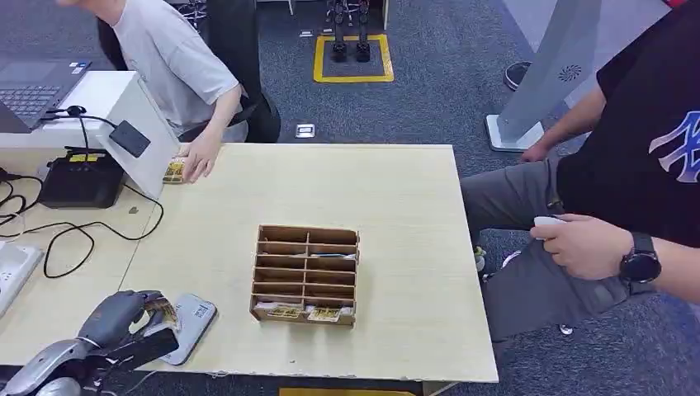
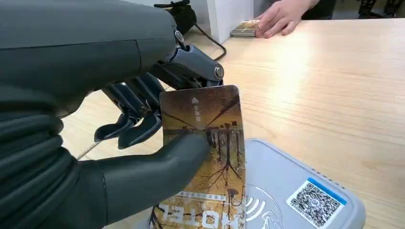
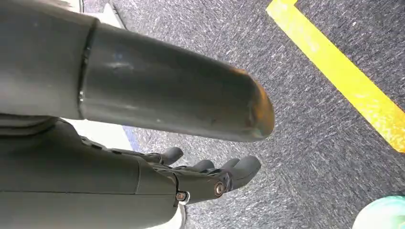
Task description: Pass the card to the sensor for recognition and then transmit it.
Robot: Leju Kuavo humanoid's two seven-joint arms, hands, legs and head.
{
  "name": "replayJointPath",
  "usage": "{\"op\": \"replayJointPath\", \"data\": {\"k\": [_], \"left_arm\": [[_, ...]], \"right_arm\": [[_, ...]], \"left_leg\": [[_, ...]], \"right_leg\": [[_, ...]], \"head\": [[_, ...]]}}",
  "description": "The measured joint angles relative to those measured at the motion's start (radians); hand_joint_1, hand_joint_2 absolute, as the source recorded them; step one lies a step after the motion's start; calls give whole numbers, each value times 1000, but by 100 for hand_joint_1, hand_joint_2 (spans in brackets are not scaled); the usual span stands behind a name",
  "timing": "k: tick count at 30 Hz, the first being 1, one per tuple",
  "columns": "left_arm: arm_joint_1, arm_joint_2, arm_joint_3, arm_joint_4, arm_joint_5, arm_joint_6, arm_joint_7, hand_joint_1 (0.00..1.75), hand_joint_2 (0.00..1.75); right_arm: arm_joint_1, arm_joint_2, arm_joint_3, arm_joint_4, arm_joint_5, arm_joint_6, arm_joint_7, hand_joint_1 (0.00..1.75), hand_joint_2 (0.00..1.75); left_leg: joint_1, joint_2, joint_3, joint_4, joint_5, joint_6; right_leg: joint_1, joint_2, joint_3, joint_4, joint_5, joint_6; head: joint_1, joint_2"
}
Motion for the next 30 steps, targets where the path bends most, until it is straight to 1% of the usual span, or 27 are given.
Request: {"op": "replayJointPath", "data": {"k": [10,14,17,20,22,24,25,28,30], "left_arm": [[-4,2,-39,0,-3,9,4,175,175],[-8,3,-66,2,-40,13,27,175,175],[-20,3,-89,10,-64,28,38,175,175],[-32,-4,-111,26,-76,74,36,175,175],[-38,-23,-113,31,-57,122,2,175,175],[-55,-63,-109,31,-11,179,-38,175,175],[-69,-87,-104,29,2,193,-52,175,175],[-92,-129,-86,18,28,205,-75,175,175],[-126,-161,-59,1,55,252,-105,175,175]], "right_arm": [[0,0,-6,0,7,0,0,0,0],[-2,0,-6,0,14,3,1,0,0],[-4,0,-6,0,16,3,4,0,0],[-6,0,-6,0,22,3,7,0,0],[-6,0,-7,0,26,3,6,0,0],[-6,0,-10,0,29,3,1,0,0],[-6,0,-12,0,31,2,0,0,0],[-6,0,-13,0,35,1,-2,0,0],[-4,0,-13,0,40,1,-3,0,0]], "left_leg": [[0,0,0,0,0,0],[0,0,0,0,0,0],[-1,-1,0,0,0,0],[-1,-2,1,0,0,0],[-1,-2,1,0,0,0],[-1,-3,0,0,1,1],[-1,-4,0,0,1,1],[-1,-3,1,0,1,1],[-1,-4,-1,1,2,1]], "right_leg": [[0,0,0,0,0,0],[0,0,0,0,0,0],[0,-2,0,0,0,0],[0,-2,1,0,0,0],[0,-2,1,0,0,0],[0,-4,1,0,0,0],[0,-5,1,0,0,0],[0,-4,0,0,2,0],[0,-4,-1,0,2,0]], "head": [[0,0],[0,0],[0,0],[0,0],[0,0],[0,0],[0,0],[0,0],[0,0]]}}
